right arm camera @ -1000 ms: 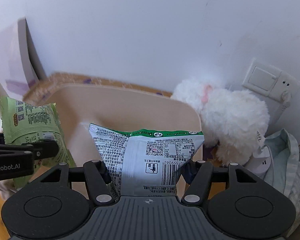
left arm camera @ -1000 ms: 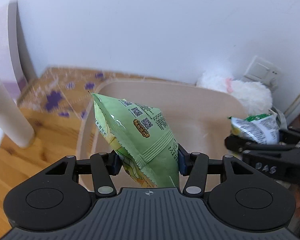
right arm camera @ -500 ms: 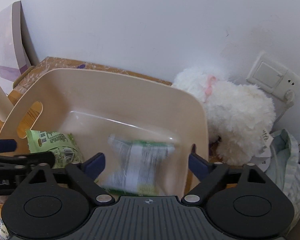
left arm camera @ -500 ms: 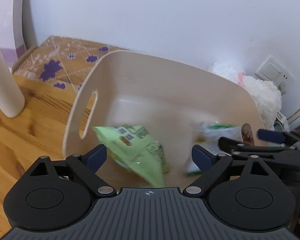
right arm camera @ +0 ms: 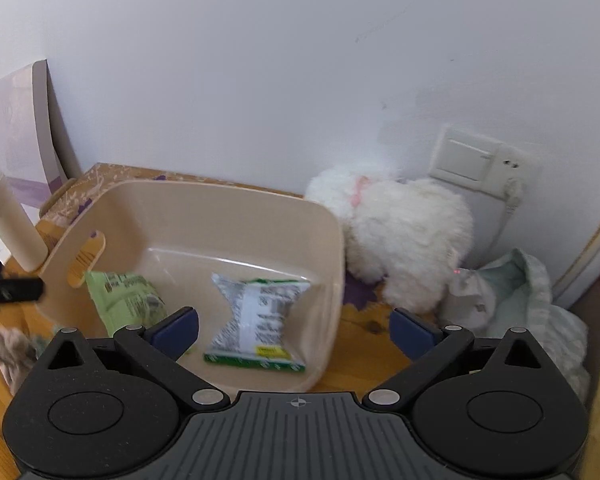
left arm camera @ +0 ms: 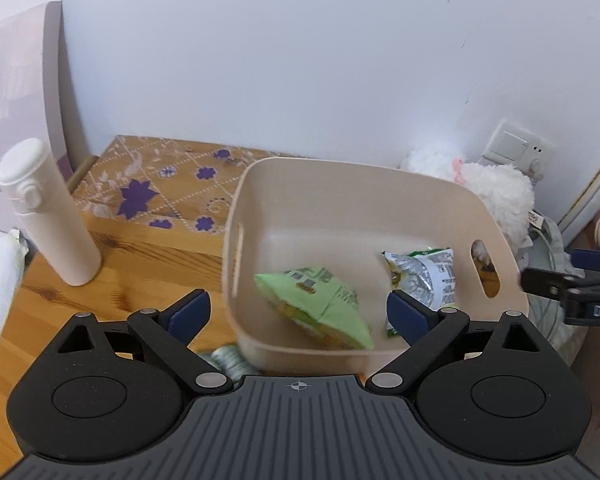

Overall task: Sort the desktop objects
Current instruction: 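Grasp the beige fuzzy sock with the left tool while the right tool grasps the brown hair clip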

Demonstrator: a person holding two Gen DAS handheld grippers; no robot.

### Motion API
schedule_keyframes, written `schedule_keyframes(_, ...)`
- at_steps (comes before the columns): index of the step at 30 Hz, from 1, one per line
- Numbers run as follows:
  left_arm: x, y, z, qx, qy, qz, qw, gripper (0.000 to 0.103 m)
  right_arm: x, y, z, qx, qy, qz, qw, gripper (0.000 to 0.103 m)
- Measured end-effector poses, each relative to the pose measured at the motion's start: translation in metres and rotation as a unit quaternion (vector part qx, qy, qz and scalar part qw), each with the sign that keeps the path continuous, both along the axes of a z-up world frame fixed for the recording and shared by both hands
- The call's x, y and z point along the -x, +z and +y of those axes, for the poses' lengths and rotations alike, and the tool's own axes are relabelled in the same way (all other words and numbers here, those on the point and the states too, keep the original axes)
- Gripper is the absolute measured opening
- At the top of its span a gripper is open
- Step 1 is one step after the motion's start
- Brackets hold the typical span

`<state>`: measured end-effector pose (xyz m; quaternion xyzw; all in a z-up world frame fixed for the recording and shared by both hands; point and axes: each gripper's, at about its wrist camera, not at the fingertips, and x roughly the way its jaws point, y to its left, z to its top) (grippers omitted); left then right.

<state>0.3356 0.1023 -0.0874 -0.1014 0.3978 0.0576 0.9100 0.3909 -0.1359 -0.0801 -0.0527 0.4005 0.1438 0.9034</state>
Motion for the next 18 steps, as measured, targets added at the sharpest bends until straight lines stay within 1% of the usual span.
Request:
schedule_keyframes(3,0.013,0.002,0.012,-0.012,-0.016,0.005,0.9998,0.097,0.019,-0.007,-0.008,0.016,-0.001,-0.007,1.000,0.103)
schedule_keyframes(5,0.020,0.001,0.019,-0.022,-0.024,0.016,0.9994,0.097,0.031,-0.016,-0.014,0.027,-0.004,-0.003,1.000,0.103)
schedule_keyframes(9,0.031,-0.008,0.035,-0.038,-0.028,0.037,0.9982,0.097,0.044,-0.038,-0.033,0.031,-0.033,0.028,0.999,0.103)
schedule_keyframes(12,0.040,-0.013,0.044,-0.052,-0.027,0.033,0.9978,0.097,0.051,-0.057,-0.050,0.029,-0.058,0.048,0.997,0.103)
schedule_keyframes(18,0.046,-0.026,0.055,-0.071,-0.034,0.047,0.9958,0.097,0.052,-0.089,-0.077,0.046,-0.103,0.079,0.991,0.103)
